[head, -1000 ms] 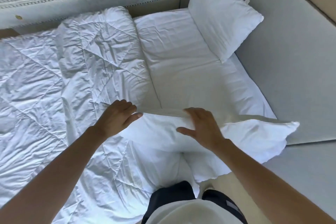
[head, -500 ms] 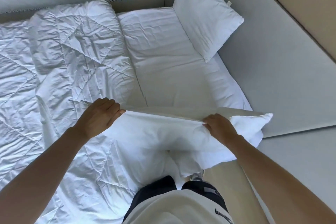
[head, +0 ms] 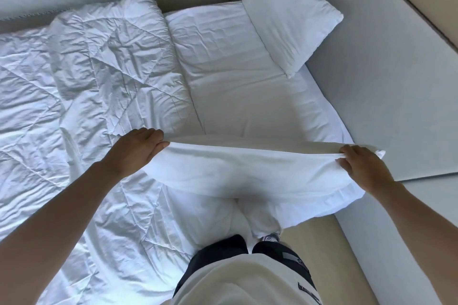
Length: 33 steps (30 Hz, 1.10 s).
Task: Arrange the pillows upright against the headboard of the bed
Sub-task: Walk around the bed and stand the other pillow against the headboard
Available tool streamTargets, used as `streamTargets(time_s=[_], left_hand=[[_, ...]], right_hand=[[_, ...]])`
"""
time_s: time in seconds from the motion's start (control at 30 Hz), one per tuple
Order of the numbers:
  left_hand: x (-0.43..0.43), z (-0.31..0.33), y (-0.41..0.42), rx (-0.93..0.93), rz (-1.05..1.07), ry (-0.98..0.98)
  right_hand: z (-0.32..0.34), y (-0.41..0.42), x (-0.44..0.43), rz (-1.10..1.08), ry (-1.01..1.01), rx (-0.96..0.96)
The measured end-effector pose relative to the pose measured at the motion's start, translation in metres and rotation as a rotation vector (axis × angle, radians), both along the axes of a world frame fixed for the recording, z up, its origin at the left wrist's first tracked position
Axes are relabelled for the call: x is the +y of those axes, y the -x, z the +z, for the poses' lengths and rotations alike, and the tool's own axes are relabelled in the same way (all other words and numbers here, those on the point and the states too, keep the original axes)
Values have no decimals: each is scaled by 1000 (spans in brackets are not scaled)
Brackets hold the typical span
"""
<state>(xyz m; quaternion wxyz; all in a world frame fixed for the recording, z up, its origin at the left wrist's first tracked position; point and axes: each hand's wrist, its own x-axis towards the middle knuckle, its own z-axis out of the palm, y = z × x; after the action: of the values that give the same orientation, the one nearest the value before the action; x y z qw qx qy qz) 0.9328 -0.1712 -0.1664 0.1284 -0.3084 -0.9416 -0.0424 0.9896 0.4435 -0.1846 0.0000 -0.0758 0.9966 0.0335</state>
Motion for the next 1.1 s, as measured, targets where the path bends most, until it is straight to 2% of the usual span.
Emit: streamTargets(time_s=[0.17, 0.3, 0.4, 0.5, 0.6, 0.87, 1.1], left_hand=[[6, -4, 17, -30, 20, -25], [15, 3, 31, -40, 96, -26], [13, 10, 37, -4, 32, 38], [4, 19, 39, 74, -43, 100], [2, 36, 40, 61, -16, 108], [85, 91, 34, 77, 28, 60], [179, 155, 51, 219, 43, 15]], right_hand=[[6, -4, 16, 2, -99, 152], [17, -11, 9, -60, 67, 117], [34, -14, 8, -110, 172, 145], [52, -22, 21, -160, 197, 217], [61, -25, 28, -133, 169, 260], [110, -63, 98, -102, 236, 335], [170, -108, 171, -194, 231, 406]])
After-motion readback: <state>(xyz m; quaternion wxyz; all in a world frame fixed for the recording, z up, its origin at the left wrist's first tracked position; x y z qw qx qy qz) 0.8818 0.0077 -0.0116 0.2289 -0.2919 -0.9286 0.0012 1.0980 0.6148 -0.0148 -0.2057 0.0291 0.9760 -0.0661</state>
